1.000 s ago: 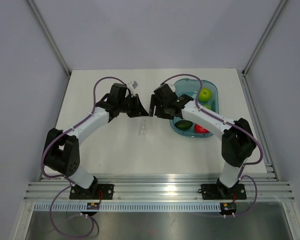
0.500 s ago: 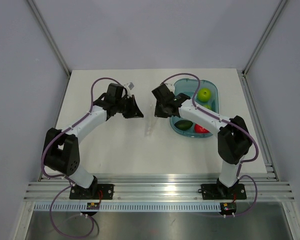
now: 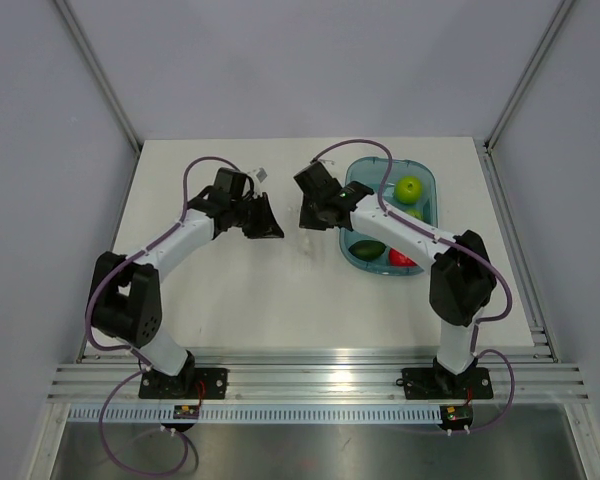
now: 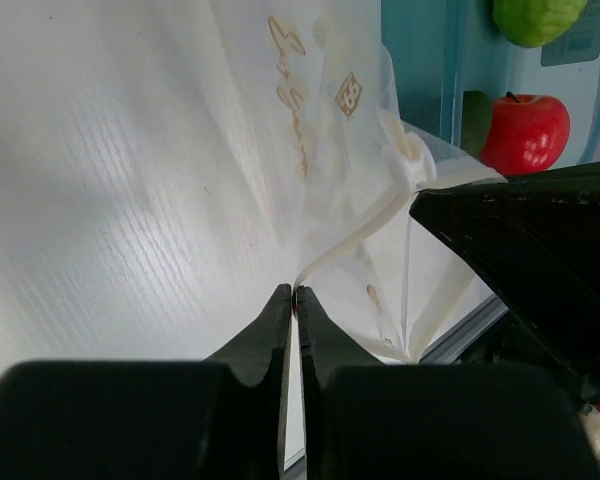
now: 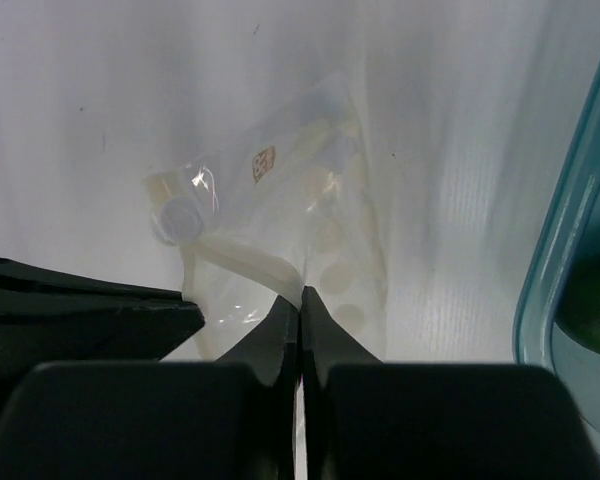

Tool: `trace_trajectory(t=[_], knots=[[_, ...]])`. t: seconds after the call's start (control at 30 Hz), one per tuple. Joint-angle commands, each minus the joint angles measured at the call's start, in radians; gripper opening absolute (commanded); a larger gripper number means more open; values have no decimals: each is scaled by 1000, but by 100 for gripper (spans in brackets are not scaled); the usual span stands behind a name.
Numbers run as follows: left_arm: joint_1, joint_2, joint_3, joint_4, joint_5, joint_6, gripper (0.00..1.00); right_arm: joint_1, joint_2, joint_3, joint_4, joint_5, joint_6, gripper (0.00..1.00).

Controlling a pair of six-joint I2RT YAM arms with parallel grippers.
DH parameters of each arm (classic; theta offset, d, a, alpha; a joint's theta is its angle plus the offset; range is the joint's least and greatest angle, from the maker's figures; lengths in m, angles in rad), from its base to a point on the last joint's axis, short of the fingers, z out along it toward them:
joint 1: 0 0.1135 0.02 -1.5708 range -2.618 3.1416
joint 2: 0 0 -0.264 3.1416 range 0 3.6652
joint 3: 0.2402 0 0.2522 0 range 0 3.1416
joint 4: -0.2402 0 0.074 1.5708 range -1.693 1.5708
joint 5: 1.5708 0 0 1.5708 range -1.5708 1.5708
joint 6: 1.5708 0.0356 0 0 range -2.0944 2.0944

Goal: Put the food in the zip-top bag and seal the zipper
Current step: Pick up the zipper food storage bag at the center of the board.

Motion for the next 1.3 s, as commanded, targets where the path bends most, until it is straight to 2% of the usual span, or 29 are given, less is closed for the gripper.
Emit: trace_trajectory(t=[0.0, 0.03, 0.07, 0.13, 0.17, 0.27, 0.57, 0.83, 0.93, 1.03, 1.07, 1.1, 1.17, 1.27], knots=[[-12, 10, 28, 22, 29, -10, 11, 18, 26, 58, -11, 8, 3, 0], [-12, 8, 25, 30, 29, -14, 13, 19, 25, 56, -8, 6, 4, 0], [-12, 7, 20, 36, 36, -20, 20, 19, 23, 56, -3, 5, 7, 0], [-14, 5, 20, 42, 45, -20, 24, 21, 23, 55, 0, 5, 12, 0], [-14, 7, 22, 42, 48, -22, 31, 21, 23, 55, 0, 6, 13, 0], [-14, 8, 22, 47, 57, -27, 38, 22, 29, 61, 0, 2, 16, 0], [-20, 28, 22, 76, 72, -77, 35, 33, 26, 72, 6, -11, 16, 0], [-20, 24, 17, 122, 112, -117, 41, 56, 43, 87, -5, -6, 13, 0], [-20, 22, 14, 119, 97, -122, 39, 56, 43, 85, -8, -4, 13, 0], [-20, 22, 15, 104, 74, -117, 27, 57, 34, 78, -11, 6, 15, 0], [-20, 21, 17, 97, 68, -116, 23, 57, 31, 75, -11, 6, 15, 0], [-20, 19, 15, 90, 62, -113, 13, 56, 26, 64, -11, 9, 15, 0], [-20, 13, 17, 68, 43, -105, 0, 57, 15, 46, 9, 3, 15, 0], [-18, 13, 52, -10, 5, -62, 0, 53, 14, 24, 11, 17, 13, 0]])
